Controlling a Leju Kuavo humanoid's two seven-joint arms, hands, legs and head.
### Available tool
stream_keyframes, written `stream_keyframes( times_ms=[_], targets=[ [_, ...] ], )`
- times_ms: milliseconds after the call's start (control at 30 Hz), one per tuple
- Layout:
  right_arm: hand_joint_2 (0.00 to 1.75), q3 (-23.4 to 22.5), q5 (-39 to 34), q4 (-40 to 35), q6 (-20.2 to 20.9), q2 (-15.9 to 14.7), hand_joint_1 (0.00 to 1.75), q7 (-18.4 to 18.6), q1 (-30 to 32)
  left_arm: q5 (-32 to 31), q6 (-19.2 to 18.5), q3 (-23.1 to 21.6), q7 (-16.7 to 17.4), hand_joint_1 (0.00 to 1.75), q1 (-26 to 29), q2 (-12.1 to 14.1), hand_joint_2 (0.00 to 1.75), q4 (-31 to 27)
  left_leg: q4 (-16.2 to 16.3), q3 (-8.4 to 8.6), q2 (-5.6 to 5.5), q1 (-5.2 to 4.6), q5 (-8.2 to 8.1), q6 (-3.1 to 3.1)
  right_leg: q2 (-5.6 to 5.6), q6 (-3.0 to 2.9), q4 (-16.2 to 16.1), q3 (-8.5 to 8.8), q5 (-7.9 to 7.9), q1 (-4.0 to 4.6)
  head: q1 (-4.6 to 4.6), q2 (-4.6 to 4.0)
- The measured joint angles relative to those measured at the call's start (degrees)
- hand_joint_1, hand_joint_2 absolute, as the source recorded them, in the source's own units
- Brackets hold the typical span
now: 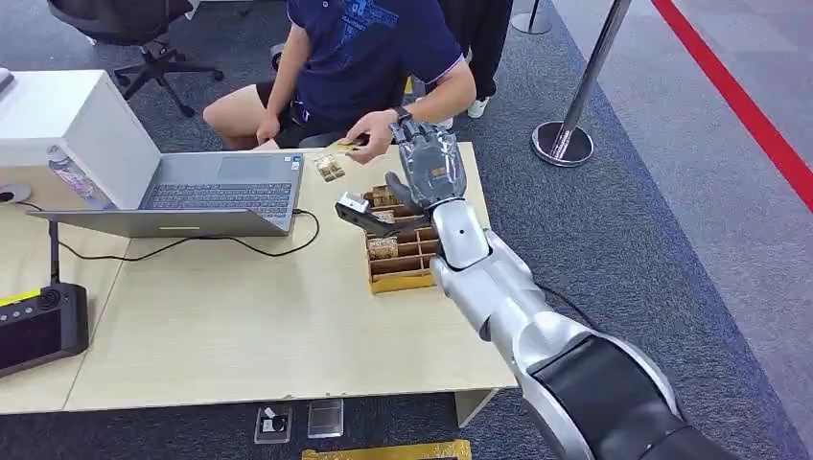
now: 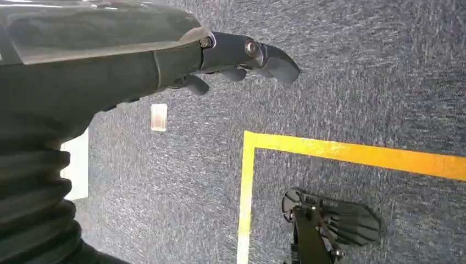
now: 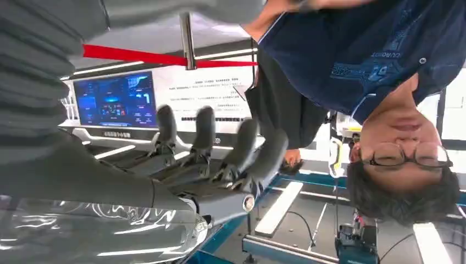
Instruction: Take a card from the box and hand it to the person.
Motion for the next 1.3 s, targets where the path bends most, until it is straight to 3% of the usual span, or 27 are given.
stream_keyframes(
  times_ms=[333, 500, 800, 900, 1033, 1300],
  targets=[
    [0.00, -0.7, -1.2, 0.7, 0.0, 0.0, 0.00, -0.9, -0.6, 0.3, 0.0, 0.0, 0.2, 0.00, 0.1, 0.0, 0.00, 0.0, 0.0, 0.00, 0.00, 0.00, 0.00, 0.00, 0.00, 0.00, 0.0, 0.00, 0.00, 0.00, 0.00, 0.00],
    [0.00, -3.7, -4.5, -0.8, 0.0, -0.5, 0.00, -3.7, -0.6, 0.2, 0.0, 0.0, 0.1, 0.00, 0.2, 0.0, 0.00, 0.0, 0.0, 0.01, 0.00, 0.00, 0.00, 0.00, 0.00, 0.00, 0.0, 0.00, 0.00, 0.00, 0.00, 0.00],
    [0.00, -18.0, -25.1, -3.1, 0.0, -2.5, 0.00, -17.6, -1.5, 0.2, -0.2, 0.3, -0.2, 0.00, 0.4, 0.1, 0.00, 0.0, 0.0, 0.00, -0.01, 0.00, 0.00, 0.00, 0.00, -0.01, 0.0, 0.00, 0.01, 0.00, 0.02, 0.00],
    [0.00, -22.0, -31.7, -3.1, 1.0, -4.1, 0.00, -20.2, -1.9, 0.2, -0.2, 0.8, -0.3, 0.00, 0.5, 0.2, 0.00, 0.0, 0.0, 0.00, -0.03, 0.00, 0.00, 0.00, -0.02, -0.01, 0.0, 0.00, 0.01, 0.00, 0.00, 0.00],
    [0.00, -27.6, -42.8, -3.3, 5.7, -7.1, 0.00, -23.3, -1.9, 0.4, -0.4, 1.2, -0.4, 0.00, 1.0, 0.3, 0.00, 0.0, 0.1, -0.01, -0.05, 0.00, 0.00, 0.01, -0.03, -0.01, 0.0, 0.00, 0.01, -0.01, 0.02, 0.00],
    [0.00, -36.6, -57.1, -3.3, 13.3, -14.4, 0.00, -27.0, -1.6, 0.6, -0.6, 2.4, -1.0, 0.00, 1.4, 0.6, 0.00, 0.0, 0.1, -0.04, -0.12, 0.00, -0.01, 0.02, -0.14, 0.00, 0.0, -0.03, 0.01, -0.01, -0.17, 0.00]
  ],
)
